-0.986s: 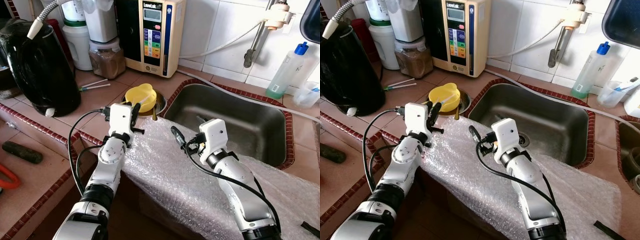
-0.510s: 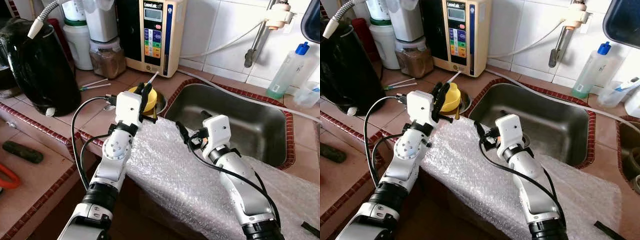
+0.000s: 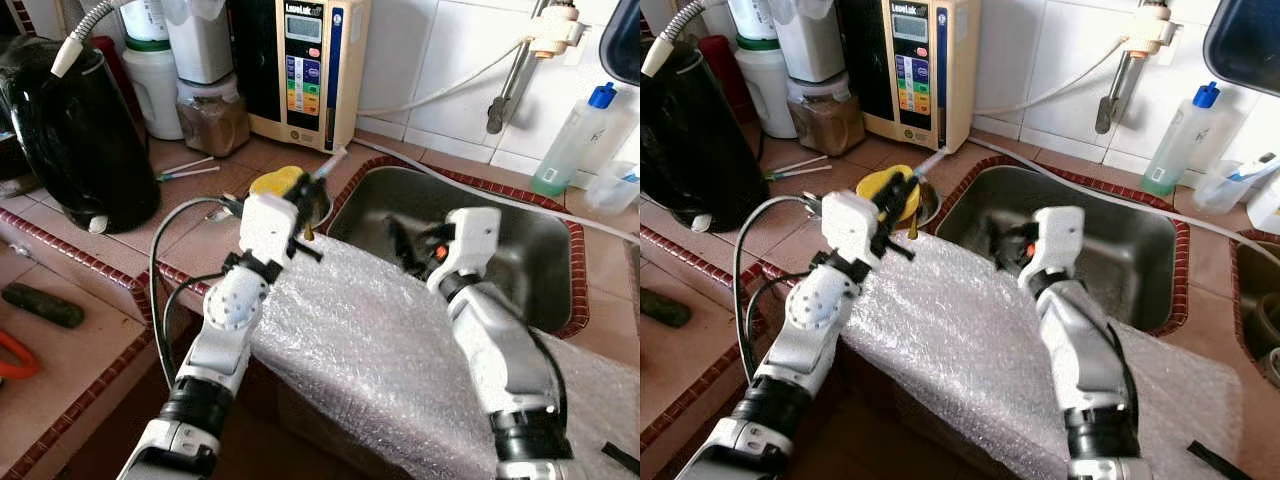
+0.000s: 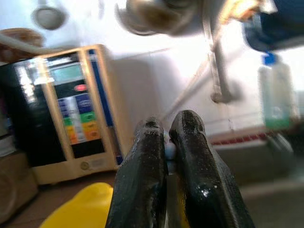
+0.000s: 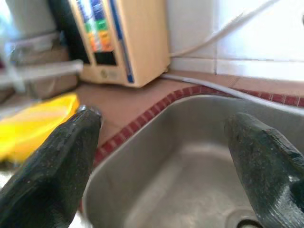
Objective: Kitchen organization
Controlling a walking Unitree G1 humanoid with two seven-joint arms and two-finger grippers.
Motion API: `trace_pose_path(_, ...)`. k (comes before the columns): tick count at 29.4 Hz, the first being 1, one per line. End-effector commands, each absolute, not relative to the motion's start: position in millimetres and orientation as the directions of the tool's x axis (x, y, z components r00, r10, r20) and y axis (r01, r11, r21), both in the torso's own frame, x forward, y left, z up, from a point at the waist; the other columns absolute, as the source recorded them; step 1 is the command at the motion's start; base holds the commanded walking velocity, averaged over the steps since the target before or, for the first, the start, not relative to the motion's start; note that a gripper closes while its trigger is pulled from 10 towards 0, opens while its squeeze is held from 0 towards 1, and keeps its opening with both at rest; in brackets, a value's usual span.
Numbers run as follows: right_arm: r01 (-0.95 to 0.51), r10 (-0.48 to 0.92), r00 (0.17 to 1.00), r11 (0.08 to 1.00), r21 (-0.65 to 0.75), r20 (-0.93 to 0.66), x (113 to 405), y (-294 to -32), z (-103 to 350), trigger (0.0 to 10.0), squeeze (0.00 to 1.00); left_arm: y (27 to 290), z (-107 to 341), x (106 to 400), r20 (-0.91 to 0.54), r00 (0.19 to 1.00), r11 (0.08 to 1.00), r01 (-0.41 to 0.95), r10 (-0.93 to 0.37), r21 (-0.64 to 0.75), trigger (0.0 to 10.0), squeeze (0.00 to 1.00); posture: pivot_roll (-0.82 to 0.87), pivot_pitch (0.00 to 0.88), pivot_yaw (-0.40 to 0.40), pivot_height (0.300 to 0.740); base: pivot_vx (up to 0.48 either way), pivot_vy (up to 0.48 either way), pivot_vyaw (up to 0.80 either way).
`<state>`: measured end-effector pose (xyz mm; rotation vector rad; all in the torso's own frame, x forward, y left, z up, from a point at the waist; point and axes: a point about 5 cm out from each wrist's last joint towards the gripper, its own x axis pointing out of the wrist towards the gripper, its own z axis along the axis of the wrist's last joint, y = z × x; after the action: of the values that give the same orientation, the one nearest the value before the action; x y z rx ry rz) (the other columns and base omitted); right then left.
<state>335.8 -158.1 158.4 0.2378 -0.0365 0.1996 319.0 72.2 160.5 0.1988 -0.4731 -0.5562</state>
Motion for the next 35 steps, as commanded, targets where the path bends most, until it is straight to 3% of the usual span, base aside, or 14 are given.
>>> trace_pose_path(1, -0.182, 0.183, 0.983, 0.929, 0.322, 0.025, 339, -163, 156, 10.0, 0.00, 62, 160, 315, 0.374, 0.696, 0.787, 0.494, -0.613, 0.370, 0.0, 0.00, 0.01, 0.000, -0.025, 0.740, 0.000, 0.000, 0.00)
trace_pose_path(9, -0.191, 0.261, 0.965, 0.751, 0.632, -0.018, 345, -160, 156, 10.0, 0.00, 35, 160, 302, 0.371, 0.567, 0.673, 0.551, -0.736, 0.493, 0.0, 0.00, 0.00, 0.000, -0.027, 0.740, 0.000, 0.000, 0.00)
trace_pose_path(17, -0.241, 0.293, 0.955, 0.690, 0.683, 0.042, 343, -159, 167, 10.0, 0.00, 29, 157, 302, 0.362, 0.549, 0.653, 0.568, -0.754, 0.500, 0.0, 0.00, 0.00, 0.000, -0.022, 0.740, 0.000, 0.000, 0.00)
trace_pose_path(28, -0.207, 0.274, 0.962, 0.754, 0.623, -0.013, 329, -174, 151, 10.0, 0.00, 44, 163, 317, 0.385, 0.633, 0.729, 0.474, -0.672, 0.493, 0.0, 0.00, 0.00, 0.000, -0.021, 0.740, 0.000, 0.000, 0.00)
trace_pose_path(34, -0.245, 0.295, 0.954, 0.653, 0.717, 0.057, 327, -173, 162, 10.0, 0.00, 45, 158, 317, 0.371, 0.632, 0.719, 0.478, -0.681, 0.505, 0.0, 0.00, 0.00, 0.000, -0.019, 0.740, 0.000, 0.000, 0.00)
trace_pose_path(35, -0.283, 0.323, 0.941, 0.600, 0.748, 0.096, 327, -169, 167, 10.0, 0.00, 41, 155, 314, 0.365, 0.616, 0.703, 0.492, -0.698, 0.514, 0.0, 0.00, 0.00, 0.000, -0.020, 0.740, 0.000, 0.000, 0.00)
